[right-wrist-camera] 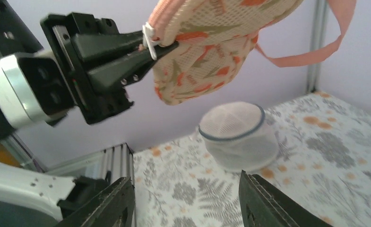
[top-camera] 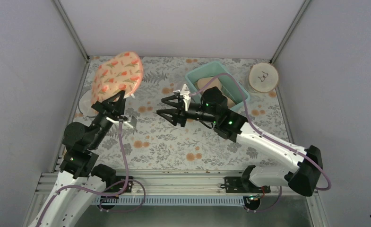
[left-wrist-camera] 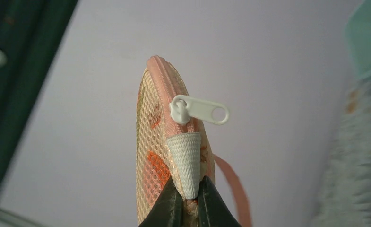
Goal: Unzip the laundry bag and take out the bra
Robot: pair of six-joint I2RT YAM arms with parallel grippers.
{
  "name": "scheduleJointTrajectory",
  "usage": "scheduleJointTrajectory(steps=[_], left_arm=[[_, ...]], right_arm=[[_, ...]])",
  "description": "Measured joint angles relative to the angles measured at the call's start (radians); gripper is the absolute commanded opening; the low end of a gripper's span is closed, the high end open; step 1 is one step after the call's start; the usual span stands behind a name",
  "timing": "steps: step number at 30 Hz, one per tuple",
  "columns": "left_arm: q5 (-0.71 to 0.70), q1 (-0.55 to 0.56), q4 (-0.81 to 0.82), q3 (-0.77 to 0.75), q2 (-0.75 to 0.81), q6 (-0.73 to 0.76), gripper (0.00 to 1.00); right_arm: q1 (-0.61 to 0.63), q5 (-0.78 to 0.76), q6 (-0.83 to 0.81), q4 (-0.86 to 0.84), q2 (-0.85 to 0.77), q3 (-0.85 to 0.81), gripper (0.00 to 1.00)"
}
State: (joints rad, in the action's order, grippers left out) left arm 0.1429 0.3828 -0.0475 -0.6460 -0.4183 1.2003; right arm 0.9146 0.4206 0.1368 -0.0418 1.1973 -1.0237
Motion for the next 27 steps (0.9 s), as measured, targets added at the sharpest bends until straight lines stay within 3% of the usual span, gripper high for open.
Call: scheduleJointTrajectory(steps=[9, 21, 27], left_arm=[[-0.029, 0.002, 0.275, 0.059, -0.005, 0.350, 0.02], [0.016, 0.002, 0.308, 0.062, -0.047, 0.565, 0.02], [0.015, 0.002, 0.306, 0.062, -0.066, 0.597, 0.02]], right_arm=[[0.094, -0.012, -0.043, -0.138, 0.188, -0.182, 0.56], [0.114, -0.056, -0.071, -0.216, 0.241, -0.233, 0.55], [0.138, -0.112, -0.048, -0.220, 0.271, -0.249, 0.44]])
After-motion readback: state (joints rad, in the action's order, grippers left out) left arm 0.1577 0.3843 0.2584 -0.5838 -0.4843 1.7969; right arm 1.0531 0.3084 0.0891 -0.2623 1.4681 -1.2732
